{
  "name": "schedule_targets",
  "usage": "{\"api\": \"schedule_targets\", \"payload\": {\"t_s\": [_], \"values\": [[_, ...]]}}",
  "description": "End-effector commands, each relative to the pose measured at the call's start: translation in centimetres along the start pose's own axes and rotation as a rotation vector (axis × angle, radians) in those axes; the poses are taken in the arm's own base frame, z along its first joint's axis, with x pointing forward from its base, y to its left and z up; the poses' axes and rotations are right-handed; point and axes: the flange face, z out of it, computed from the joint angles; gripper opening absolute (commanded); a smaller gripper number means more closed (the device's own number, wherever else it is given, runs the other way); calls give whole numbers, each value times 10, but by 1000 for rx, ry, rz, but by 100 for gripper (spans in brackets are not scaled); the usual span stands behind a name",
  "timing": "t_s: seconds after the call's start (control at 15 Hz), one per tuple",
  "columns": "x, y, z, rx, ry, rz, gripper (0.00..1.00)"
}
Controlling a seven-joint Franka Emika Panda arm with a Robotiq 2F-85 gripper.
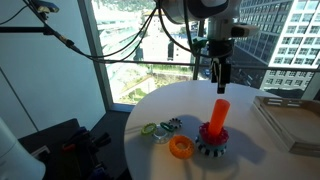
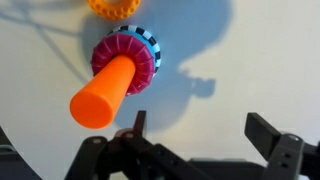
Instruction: Put the pink ring around the orange rod
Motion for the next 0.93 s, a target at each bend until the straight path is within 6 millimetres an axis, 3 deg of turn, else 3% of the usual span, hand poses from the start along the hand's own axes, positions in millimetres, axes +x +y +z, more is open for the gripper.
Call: {"api": "schedule_targets", "payload": {"t_s": [0.0, 0.47, 0.87], "values": [[-15, -3, -13, -1, -50, -85, 100], [-49, -4, -40, -120, -137, -196, 100], [-98, -3, -72, -196, -141, -292, 100]]}}
